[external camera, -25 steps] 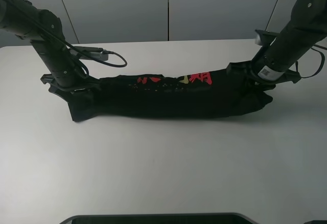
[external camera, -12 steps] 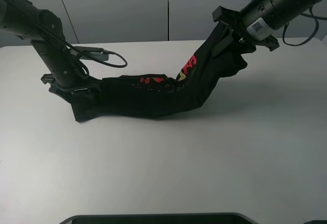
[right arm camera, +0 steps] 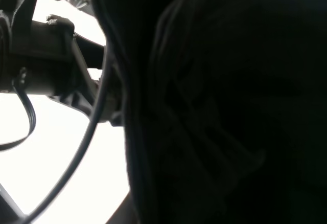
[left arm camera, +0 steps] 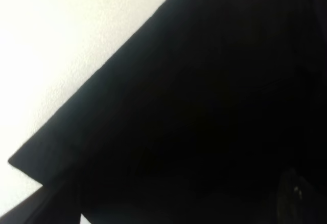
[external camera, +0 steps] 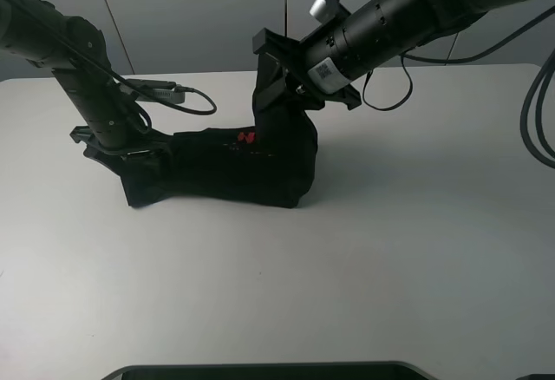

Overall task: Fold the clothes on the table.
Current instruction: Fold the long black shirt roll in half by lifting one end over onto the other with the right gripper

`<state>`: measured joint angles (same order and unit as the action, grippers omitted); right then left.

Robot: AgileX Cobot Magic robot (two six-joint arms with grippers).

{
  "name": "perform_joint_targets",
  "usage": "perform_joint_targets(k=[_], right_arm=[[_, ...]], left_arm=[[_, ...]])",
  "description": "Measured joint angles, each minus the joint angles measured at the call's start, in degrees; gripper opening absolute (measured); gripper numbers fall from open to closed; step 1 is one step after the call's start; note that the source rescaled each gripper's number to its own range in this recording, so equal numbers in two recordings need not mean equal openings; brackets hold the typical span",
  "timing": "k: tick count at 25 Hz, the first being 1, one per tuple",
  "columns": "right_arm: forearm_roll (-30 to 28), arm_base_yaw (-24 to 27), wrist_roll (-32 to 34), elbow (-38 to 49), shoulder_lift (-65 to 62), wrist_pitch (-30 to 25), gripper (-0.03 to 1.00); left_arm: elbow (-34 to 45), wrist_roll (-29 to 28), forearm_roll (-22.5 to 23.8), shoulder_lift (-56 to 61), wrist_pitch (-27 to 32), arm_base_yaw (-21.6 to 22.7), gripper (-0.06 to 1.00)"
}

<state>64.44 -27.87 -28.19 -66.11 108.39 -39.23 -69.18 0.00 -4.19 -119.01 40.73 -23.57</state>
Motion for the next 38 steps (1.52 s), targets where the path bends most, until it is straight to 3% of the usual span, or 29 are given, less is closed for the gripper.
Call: perform_joint_targets(k=[4, 12, 20, 28, 38], right_arm=[[8.8, -2.5, -5.3, -2.5, 6.3, 0.8, 0.16], [19.8, -3.1, -9.5, -4.8, 14.7, 1.0, 0.16], [32.1, -7.4, -17.8, -4.9, 16.5, 2.9, 0.16], [33.4, -7.4, -22.6, -5.0, 18.1, 4.4, 0.16], [31.9, -7.4, -23.7, -5.0, 18.2, 6.6, 0.16]], left_arm=[[0.0, 0.0, 0.0, 0.0, 0.0, 0.0, 0.99], [0.0, 0.0, -0.3, 0.0, 0.0, 0.0, 0.99], [0.0, 0.0, -0.4, 0.0, 0.0, 0.0, 0.99], [-0.8, 0.0, -1.9, -0.1, 0.3, 0.0, 0.99], [-15.6, 0.3, -1.6, -0.1, 10.6, 0.2, 0.99]])
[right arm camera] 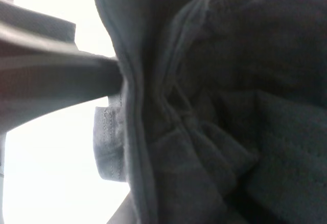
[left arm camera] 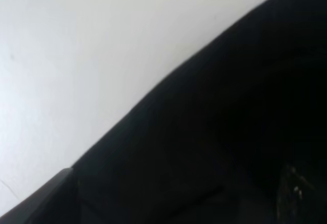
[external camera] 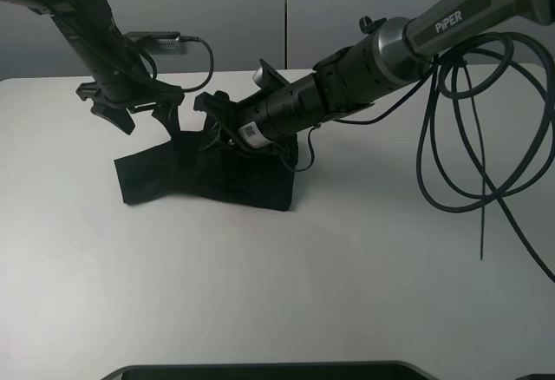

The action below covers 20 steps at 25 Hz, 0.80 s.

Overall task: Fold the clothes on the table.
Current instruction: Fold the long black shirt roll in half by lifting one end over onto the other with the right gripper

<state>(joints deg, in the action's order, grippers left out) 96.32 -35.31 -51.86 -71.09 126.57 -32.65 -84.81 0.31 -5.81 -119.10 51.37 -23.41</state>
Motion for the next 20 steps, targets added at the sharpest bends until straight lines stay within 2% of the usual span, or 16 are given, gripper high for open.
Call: perform_joint_targets(k=[5, 6, 8, 9, 10, 11, 12, 16, 17, 19, 20], right_arm=[[0.1, 0.0, -0.6, 0.0, 0.0, 0.1, 0.18], [0.1, 0.0, -1.4, 0.0, 0.0, 0.1, 0.25], [0.7, 0.0, -2.4, 0.0, 0.0, -0.6, 0.55], [1.9, 0.0, -2.9, 0.0, 0.0, -1.4, 0.74], [2.3, 0.0, -3.9, 0.0, 0.0, -2.4, 0.85], [2.9, 0.0, -5.5, 0.0, 0.0, -3.9, 0.92], [3.1, 0.0, -6.4, 0.0, 0.0, -5.6, 0.93], [3.2, 0.0, -9.4, -0.3, 0.0, -10.7, 0.67], [2.9, 0.0, -9.8, -0.3, 0.0, -11.2, 0.64], [1.3, 0.6, -10.0, -0.4, 0.0, -11.6, 0.65], [0.1, 0.9, -10.2, -0.4, -0.4, -11.7, 0.69]], left_arm=[[-10.8, 1.3, -0.3, 0.0, 6.8, 1.2, 0.99], [-12.8, 2.3, -1.4, 0.0, 8.2, 1.8, 0.99], [-16.0, 4.5, -3.8, 0.0, 10.4, 2.8, 0.99], [-17.4, 5.0, -4.9, 0.0, 11.3, 2.9, 0.99], [-18.4, 5.5, -5.6, 0.0, 11.9, 2.9, 0.99], [-18.9, 5.8, -6.1, 0.0, 12.2, 2.9, 0.99], [-19.2, 5.9, -6.5, 0.0, 12.3, 2.9, 0.99], [-19.3, 6.5, -7.3, 0.0, 13.0, 2.9, 0.99], [-19.3, 6.8, -7.3, 0.0, 13.1, 2.9, 0.99], [-19.3, 7.0, -7.5, 0.0, 13.2, 2.9, 0.99], [-19.3, 7.1, -7.7, 0.0, 13.2, 2.9, 0.99]])
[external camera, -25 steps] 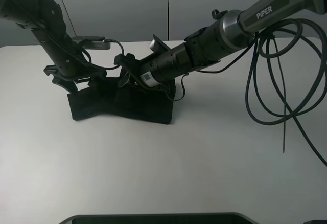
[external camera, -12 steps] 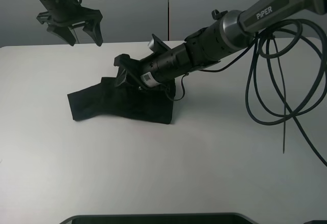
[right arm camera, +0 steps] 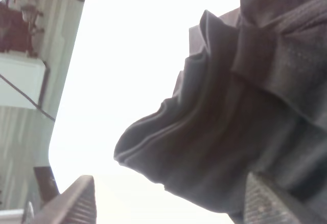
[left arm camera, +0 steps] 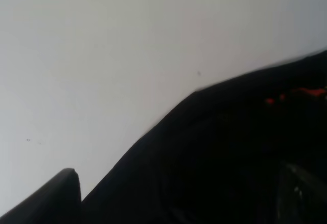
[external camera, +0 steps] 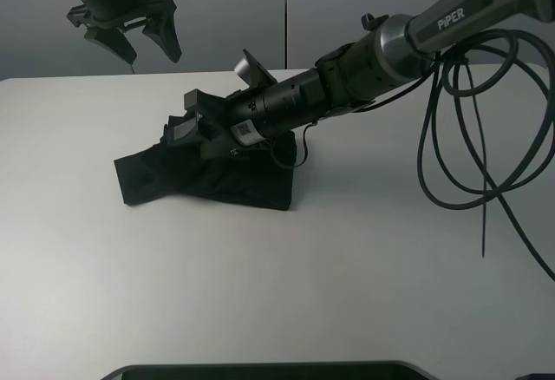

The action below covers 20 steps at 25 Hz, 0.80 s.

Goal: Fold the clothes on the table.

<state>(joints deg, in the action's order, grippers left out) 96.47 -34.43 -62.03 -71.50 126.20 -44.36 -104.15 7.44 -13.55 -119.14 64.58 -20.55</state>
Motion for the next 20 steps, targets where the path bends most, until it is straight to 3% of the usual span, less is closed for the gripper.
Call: perform_joint_targets(k=[2, 6, 13, 20], right_arm=[[-3.4, 1.5, -0.1, 0.0, -1.5, 0.0, 0.77], [-17.5, 6.1, 5.2, 0.0, -8.2, 3.2, 0.81], [-44.8, 16.5, 20.3, 1.4, -19.3, 5.6, 0.82], [-69.2, 20.5, 35.8, 1.5, -29.0, 4.5, 0.93]], left_arm=[[0.0, 1.1, -1.1, 0.0, 0.4, 0.0, 0.99], [0.0, 4.1, -3.0, 0.0, 1.7, 0.0, 0.99], [1.7, 7.5, -2.4, 0.0, 3.6, -4.7, 0.99], [11.6, 6.6, -0.6, 0.0, 0.0, -8.6, 0.99]])
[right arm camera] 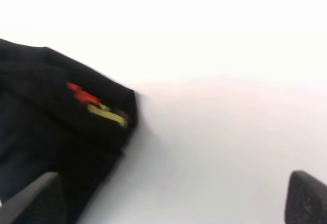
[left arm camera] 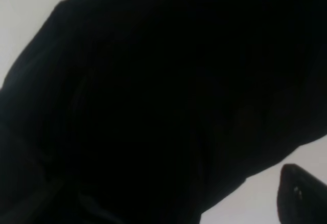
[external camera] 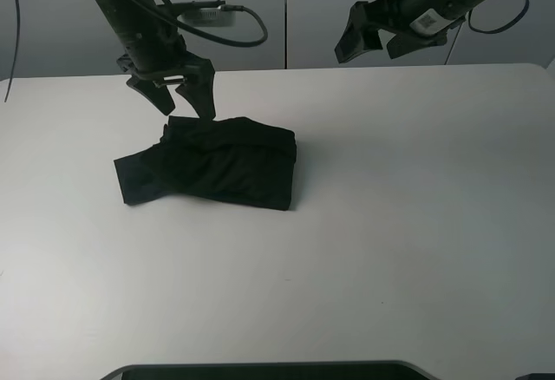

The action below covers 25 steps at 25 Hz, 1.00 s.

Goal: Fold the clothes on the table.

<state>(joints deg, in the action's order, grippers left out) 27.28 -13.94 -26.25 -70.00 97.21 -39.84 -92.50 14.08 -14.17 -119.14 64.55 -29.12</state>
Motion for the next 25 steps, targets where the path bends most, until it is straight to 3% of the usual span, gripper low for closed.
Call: perform_joint_targets(k=[3, 7, 14, 25], right_arm=[[-7.9, 0.0, 5.6, 0.0, -3.1, -2.5, 0.93], [-13.2, 0.0, 9.2, 0.0, -6.2, -5.0, 0.93], [-14.7, 0.0, 10.5, 0.1, -7.8, -7.6, 0.93], [-15.4, 0.0, 11.6, 0.6, -8.0, -9.5, 0.93]], left_arm=[[5.6, -2.4, 2.9, 0.0, -2.9, 0.0, 0.99], [10.8, -5.2, 7.1, 0.0, -5.2, 0.0, 0.99], [13.5, -10.4, 15.3, 1.6, -6.9, 0.2, 0.99], [14.6, -11.1, 17.8, 4.1, -7.9, 9.2, 0.99]])
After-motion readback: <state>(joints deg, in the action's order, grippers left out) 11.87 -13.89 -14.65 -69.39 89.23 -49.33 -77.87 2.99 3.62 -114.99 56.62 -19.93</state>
